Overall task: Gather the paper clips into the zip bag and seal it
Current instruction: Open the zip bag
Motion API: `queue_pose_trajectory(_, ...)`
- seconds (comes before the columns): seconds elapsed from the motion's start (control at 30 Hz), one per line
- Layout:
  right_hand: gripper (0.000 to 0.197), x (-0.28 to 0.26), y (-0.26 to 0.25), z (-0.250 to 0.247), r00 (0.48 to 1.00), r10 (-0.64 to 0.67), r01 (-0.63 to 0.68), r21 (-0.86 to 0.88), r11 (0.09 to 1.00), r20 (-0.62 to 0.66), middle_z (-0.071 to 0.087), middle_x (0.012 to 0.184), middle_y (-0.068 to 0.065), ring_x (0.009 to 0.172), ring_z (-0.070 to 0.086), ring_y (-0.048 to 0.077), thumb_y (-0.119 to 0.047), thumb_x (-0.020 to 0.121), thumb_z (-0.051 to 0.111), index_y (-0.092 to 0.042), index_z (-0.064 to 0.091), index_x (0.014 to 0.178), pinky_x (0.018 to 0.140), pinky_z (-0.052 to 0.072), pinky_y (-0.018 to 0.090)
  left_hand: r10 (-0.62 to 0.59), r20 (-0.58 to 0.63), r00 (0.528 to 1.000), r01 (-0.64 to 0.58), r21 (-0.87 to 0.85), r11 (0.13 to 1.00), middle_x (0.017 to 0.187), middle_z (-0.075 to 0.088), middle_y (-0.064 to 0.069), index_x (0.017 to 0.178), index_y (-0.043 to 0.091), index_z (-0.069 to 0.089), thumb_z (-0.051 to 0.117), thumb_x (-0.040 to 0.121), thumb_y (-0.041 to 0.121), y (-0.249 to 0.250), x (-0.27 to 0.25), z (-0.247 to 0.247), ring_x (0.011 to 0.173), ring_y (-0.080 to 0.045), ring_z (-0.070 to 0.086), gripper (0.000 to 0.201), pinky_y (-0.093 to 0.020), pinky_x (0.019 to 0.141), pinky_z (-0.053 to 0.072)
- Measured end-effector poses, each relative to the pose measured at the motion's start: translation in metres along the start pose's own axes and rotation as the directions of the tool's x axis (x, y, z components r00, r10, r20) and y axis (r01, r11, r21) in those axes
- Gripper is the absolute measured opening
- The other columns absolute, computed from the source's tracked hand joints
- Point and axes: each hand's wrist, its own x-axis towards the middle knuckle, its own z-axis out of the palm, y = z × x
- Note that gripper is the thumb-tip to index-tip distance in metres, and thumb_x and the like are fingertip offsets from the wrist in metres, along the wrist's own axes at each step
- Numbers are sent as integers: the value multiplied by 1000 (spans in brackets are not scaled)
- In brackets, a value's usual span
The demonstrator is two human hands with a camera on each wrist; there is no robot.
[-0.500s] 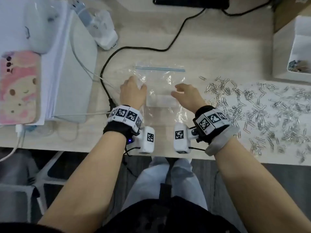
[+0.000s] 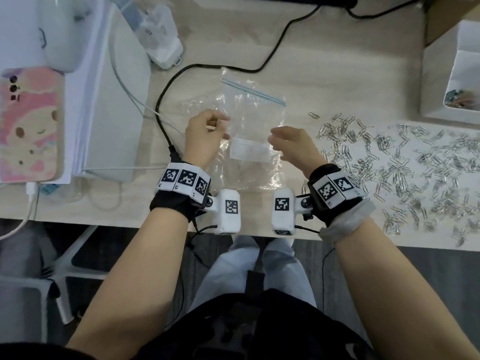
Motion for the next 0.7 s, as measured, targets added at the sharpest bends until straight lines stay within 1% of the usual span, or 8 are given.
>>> queue_pose_trajectory(0.07, 34, -9, -9, -7, 996, -70, 76, 117, 990, -52, 65, 125, 13, 109, 66, 25, -17, 97, 58, -6, 58, 128, 104, 50, 47, 29, 36, 999, -27, -42, 999, 85, 58, 8, 84, 16, 63, 51, 88, -3, 12, -7, -4, 60, -3, 64, 23, -14, 62, 48)
queue_pose_trajectory(0.23, 25, -33, -41, -23, 940, -217, 307, 380, 873, -262, 71, 103, 9, 88, 69, 18, -17, 87, 61, -7, 67, 109, 84, 56, 33, 65, 156, 986, -50, -99, 994, 88, 58, 5, 78, 22, 62, 52, 88, 1, 43, -27, -18, 69, -8, 66, 25, -30, 84, 50)
queue_pose_trajectory(0.33, 34, -40, -47, -28, 875, -299, 430, 325, 843, -381, 71, 106, 3, 102, 66, 14, -20, 80, 58, -8, 68, 111, 92, 52, 29, 101, 228, 968, -84, -81, 993, 91, 62, 3, 79, 23, 63, 53, 88, 3, 60, -38, -25, 76, -11, 67, 25, -33, 88, 49)
queue_pose_trajectory(0.43, 46, -42, -46, -33, 846, -354, 455, 195, 869, -399, 57, 136, 0, 129, 49, 10, -21, 82, 61, -13, 60, 127, 101, 36, 12, 138, 305, 942, -136, -27, 990, 89, 64, 3, 79, 22, 64, 55, 88, 1, 72, -46, -29, 78, -9, 67, 24, -26, 85, 49)
queue_pose_trajectory(0.5, 49, -41, -44, -40, 853, -365, 436, 126, 891, -373, 49, 145, 1, 135, 43, 11, -19, 85, 66, -14, 56, 133, 102, 30, 7, 157, 349, 924, -176, 23, 984, 86, 66, 5, 77, 22, 64, 56, 87, -2, 77, -51, -30, 76, -5, 65, 27, -23, 84, 49)
queue_pose_trajectory(0.53, 47, -40, -43, -44, 874, -346, 405, 117, 907, -342, 54, 140, 2, 132, 47, 12, -19, 85, 68, -14, 58, 130, 103, 35, 12, 154, 364, 919, -181, 41, 983, 85, 66, 7, 77, 22, 64, 56, 86, -2, 78, -52, -30, 76, -5, 65, 28, -23, 86, 49)
queue_pose_trajectory(0.6, 30, -42, -41, -51, 917, -306, 344, 121, 931, -256, 69, 110, 3, 106, 63, 14, -16, 83, 72, -11, 67, 113, 96, 48, 25, 132, 375, 918, -164, 56, 985, 86, 67, 7, 77, 23, 65, 56, 86, -1, 80, -55, -29, 77, -4, 65, 27, -24, 87, 47)
queue_pose_trajectory(0.7, 2, -50, -39, -57, 942, -306, 326, 157, 932, -139, 70, 70, 0, 64, 66, 9, -1, 86, 68, -3, 68, 87, 72, 56, 21, 80, 339, 937, -107, 61, 992, 86, 65, 4, 80, 21, 65, 55, 88, 1, 80, -59, -25, 77, -4, 64, 24, -17, 79, 45)
